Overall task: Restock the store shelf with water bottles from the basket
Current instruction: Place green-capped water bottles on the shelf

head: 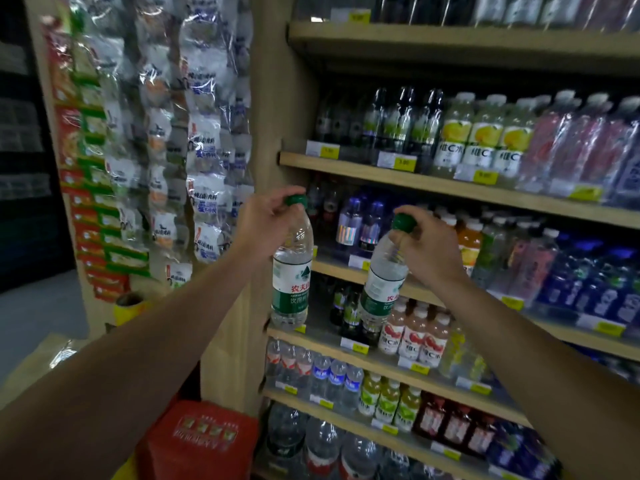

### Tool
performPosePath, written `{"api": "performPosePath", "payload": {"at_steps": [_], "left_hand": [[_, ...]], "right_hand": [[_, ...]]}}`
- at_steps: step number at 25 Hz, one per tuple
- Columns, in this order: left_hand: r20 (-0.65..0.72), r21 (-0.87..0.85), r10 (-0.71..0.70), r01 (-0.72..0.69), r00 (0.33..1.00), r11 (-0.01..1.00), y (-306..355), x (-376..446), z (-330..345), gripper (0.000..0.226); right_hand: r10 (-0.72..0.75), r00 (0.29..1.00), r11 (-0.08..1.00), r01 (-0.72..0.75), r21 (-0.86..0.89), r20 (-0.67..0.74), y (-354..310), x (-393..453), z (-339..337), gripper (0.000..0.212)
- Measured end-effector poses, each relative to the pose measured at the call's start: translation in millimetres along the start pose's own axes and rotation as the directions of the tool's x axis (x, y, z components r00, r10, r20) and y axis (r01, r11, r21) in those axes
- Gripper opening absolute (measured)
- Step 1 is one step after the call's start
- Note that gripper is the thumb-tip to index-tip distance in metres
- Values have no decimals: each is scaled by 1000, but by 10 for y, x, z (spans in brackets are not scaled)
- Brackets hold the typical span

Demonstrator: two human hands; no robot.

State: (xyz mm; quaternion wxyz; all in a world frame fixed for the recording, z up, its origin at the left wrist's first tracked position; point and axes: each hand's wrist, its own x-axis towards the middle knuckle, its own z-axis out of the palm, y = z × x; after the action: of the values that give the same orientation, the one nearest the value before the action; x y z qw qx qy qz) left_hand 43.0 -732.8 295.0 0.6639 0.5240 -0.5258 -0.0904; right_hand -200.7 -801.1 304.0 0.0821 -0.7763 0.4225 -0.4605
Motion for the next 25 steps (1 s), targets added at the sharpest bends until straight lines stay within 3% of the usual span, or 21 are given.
{"api": "performPosePath", "payload": {"at_steps": [7,17,22,25], "left_hand": [[-110,116,130,-118,985,986,107,886,32,25],[-176,17,176,-176,968,984,-225,2320,32,24],[-154,34,169,-166,974,986,-424,2642,35,26],[-170,19,158,-157,973,987,-544,2810,81,24]], "right_hand": [[-141,978,979,161,123,-152,-229,966,17,37],[-209,822,922,346,173,-530,-670,2433,506,35],[-231,773,910,386,149,-592,-819,3053,779,34],[-225,779,903,392,176,-585,-781,3345,1015,35]]}}
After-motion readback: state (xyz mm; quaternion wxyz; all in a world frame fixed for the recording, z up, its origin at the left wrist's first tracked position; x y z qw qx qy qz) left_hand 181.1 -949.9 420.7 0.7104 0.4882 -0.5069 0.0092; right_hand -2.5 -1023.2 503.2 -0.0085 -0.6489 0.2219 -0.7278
